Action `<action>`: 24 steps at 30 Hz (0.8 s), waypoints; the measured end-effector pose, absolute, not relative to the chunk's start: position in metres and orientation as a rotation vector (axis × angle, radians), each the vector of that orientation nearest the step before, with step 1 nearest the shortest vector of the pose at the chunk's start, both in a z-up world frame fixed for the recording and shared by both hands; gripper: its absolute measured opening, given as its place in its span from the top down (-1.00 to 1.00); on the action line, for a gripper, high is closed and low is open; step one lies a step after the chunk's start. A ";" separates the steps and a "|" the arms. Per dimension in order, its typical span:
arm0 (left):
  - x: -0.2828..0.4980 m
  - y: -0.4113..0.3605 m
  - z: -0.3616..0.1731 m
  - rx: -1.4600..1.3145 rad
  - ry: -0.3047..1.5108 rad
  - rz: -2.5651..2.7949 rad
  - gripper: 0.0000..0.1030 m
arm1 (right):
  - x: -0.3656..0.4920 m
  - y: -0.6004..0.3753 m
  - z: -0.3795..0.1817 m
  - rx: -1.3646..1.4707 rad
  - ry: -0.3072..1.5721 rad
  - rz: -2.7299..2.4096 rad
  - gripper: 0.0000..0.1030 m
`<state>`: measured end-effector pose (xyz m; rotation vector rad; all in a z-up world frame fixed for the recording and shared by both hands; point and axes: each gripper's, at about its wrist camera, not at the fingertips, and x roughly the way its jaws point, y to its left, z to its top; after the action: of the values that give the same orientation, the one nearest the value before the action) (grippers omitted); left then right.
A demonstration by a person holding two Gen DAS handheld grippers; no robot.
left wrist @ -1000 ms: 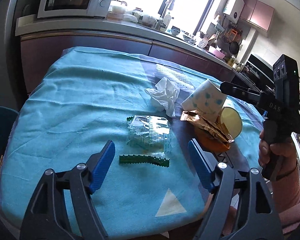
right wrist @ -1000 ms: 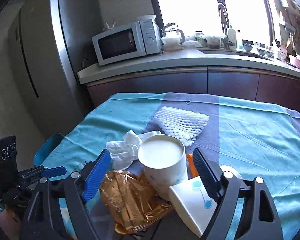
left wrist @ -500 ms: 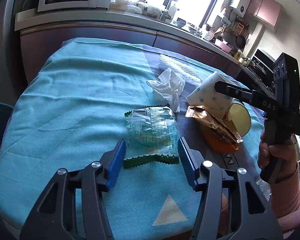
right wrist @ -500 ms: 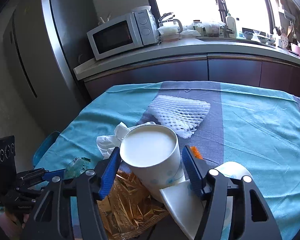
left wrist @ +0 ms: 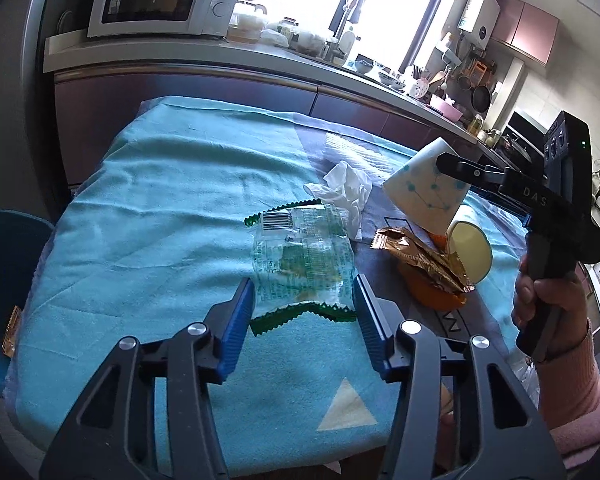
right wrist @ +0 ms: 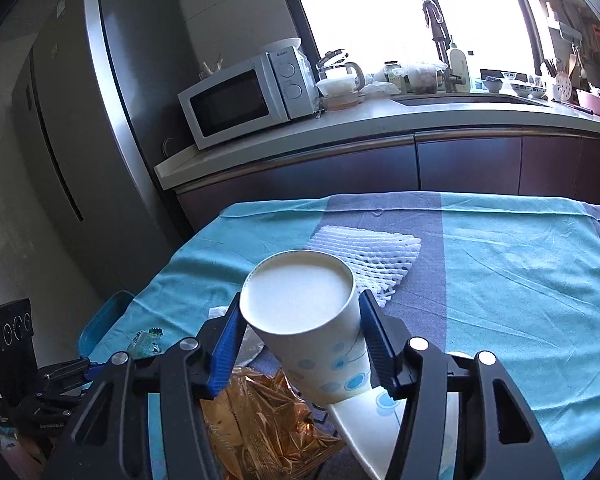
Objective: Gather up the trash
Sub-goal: 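Grasp the clear snack bag with the left tool while the right tool grasps the milk cup, then carry the snack bag and milk cup to the teal bin and release both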
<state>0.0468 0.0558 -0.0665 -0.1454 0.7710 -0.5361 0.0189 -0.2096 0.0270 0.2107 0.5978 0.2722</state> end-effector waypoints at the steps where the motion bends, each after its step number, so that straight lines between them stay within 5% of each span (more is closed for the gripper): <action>1: 0.046 0.059 -0.065 -0.151 0.768 -0.536 0.03 | 0.019 -0.208 0.029 0.214 0.594 0.281 -0.06; 24: 0.011 0.135 -0.037 -0.222 0.688 -0.394 0.03 | 0.030 -0.098 0.047 0.194 0.609 0.629 -0.06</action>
<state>0.0111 0.1350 -0.0367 -0.2222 0.6884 -0.3945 0.0304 -0.0981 0.0466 0.1942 0.6090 0.6295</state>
